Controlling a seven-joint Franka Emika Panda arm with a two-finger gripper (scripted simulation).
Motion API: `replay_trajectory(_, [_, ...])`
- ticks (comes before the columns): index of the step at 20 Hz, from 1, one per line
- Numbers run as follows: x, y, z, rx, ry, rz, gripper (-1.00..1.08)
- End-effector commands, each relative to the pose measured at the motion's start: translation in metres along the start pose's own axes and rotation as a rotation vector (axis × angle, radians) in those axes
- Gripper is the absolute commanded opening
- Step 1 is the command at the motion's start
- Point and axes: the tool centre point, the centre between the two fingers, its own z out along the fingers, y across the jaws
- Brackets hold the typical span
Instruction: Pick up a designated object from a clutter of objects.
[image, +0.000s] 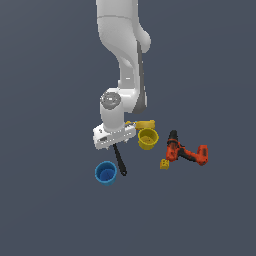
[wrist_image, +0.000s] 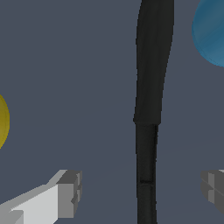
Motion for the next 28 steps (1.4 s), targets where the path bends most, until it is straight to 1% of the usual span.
replay_trajectory(1, [0.000,0.000,0.012,0.000,0.000,-0.001,1.00])
replay_trajectory(8, [0.000,0.000,0.025,0.000,0.000,-0.001,1.00])
replay_trajectory(9, [0.000,0.000,0.025,0.000,0.000,-0.001,-1.00])
replay_trajectory(21, [0.000,0.001,0.023,-0.001,0.001,0.000,-1.00])
replay_trajectory(28, [-0.003,0.006,0.005,-0.001,0.001,0.000,-1.00])
